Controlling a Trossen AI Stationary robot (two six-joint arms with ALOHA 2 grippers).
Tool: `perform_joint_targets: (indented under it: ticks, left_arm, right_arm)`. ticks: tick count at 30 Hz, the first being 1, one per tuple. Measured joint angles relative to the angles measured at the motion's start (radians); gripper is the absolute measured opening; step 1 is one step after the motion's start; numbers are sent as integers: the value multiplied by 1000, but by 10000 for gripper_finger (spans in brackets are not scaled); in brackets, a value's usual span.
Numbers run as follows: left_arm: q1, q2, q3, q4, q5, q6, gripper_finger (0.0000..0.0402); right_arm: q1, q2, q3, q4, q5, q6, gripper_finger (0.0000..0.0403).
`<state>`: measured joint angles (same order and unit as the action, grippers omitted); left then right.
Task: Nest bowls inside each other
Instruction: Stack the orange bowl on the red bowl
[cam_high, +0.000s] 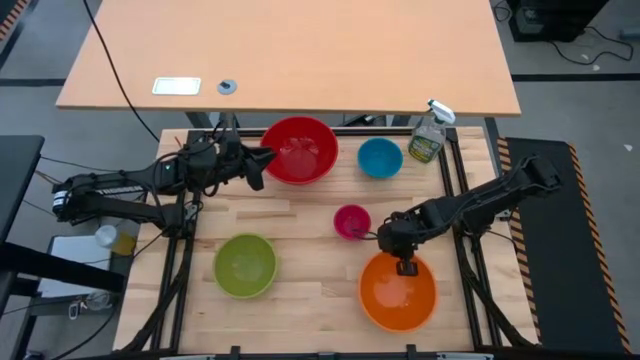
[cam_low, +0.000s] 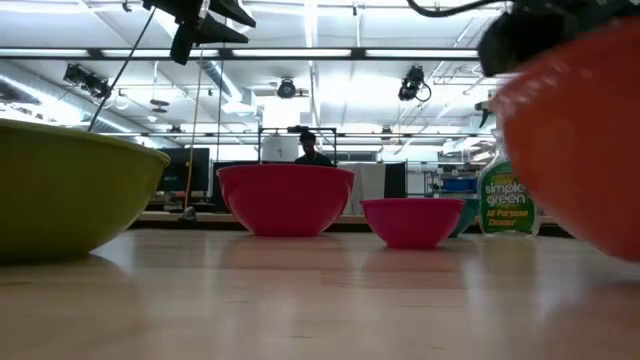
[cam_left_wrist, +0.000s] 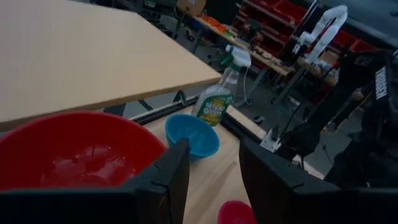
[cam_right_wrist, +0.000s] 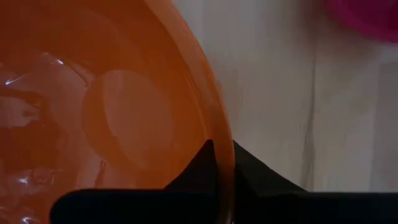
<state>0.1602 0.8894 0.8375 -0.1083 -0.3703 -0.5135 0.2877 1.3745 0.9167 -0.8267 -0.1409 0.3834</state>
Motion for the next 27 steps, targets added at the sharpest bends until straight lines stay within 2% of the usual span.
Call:
perform_joint_targets:
  ticks: [8, 14, 18, 22, 27]
  left_arm:
    - [1, -74, 0, -63, -96, -10, 142]
    - [27, -152, 0, -220, -122, -125, 142]
    - [50, -195, 0, -297, -93, -154, 142]
    - [56, -216, 0, -297, -25, -121, 142]
    - [54, -218, 0, -297, -9, -80, 142]
  right_arm:
    - [-81, 0, 141, -4, -41, 0, 20]
    - [-160, 16, 283, -5, -34, 3, 21]
    - [-217, 99, 406, -4, -21, -43, 21]
    - [-266, 220, 546, 24, -9, -96, 21]
    - [-346, 356, 724, 64, 37, -82, 25]
